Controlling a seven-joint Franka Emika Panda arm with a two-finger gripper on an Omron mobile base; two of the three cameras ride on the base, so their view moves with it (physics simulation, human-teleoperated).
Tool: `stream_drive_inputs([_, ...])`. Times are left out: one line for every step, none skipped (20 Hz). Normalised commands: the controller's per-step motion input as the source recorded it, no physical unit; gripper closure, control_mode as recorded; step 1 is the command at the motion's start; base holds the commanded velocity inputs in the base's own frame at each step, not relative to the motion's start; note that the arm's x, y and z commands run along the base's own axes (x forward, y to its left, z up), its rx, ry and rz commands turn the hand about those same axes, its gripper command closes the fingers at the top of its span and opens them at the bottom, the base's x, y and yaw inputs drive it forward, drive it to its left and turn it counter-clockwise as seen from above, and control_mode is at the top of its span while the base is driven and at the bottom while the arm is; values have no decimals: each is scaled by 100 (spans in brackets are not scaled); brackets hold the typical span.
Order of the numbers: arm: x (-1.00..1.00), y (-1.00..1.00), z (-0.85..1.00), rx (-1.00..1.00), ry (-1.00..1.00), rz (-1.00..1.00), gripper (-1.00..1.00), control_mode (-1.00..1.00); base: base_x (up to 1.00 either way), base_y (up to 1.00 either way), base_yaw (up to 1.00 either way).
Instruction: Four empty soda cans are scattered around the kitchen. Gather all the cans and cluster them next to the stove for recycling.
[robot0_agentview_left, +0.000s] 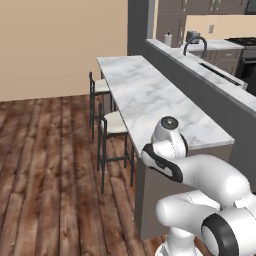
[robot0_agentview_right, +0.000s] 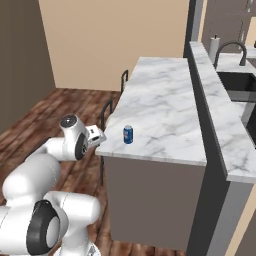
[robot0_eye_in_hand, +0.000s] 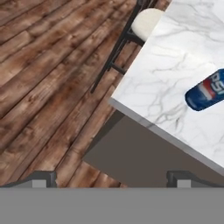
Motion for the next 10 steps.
stream_drive_inputs([-9,0,24,0,-7,0,-100,-100,0,0,0])
stream_drive_inputs([-11,0,30,0,-7,0,-100,-100,0,0,0])
stream_drive_inputs([-6,0,31,0,-6,-2,-100,-100,0,0,0])
stream_drive_inputs([-4,0,36,0,-6,-4,-100,-100,0,0,0])
stream_drive_inputs([-4,0,38,0,-7,-6,-100,-100,0,0,0])
stream_drive_inputs([0,0,36,0,-7,-9,-100,-100,0,0,0])
stream_drive_inputs([0,0,36,0,-7,-11,-100,-100,0,0,0])
stream_drive_inputs([0,0,32,0,-6,-13,-100,-100,0,0,0])
stream_drive_inputs([0,0,30,0,-5,-14,-100,-100,0,0,0])
stream_drive_inputs([0,0,30,0,-5,-14,-100,-100,0,0,0])
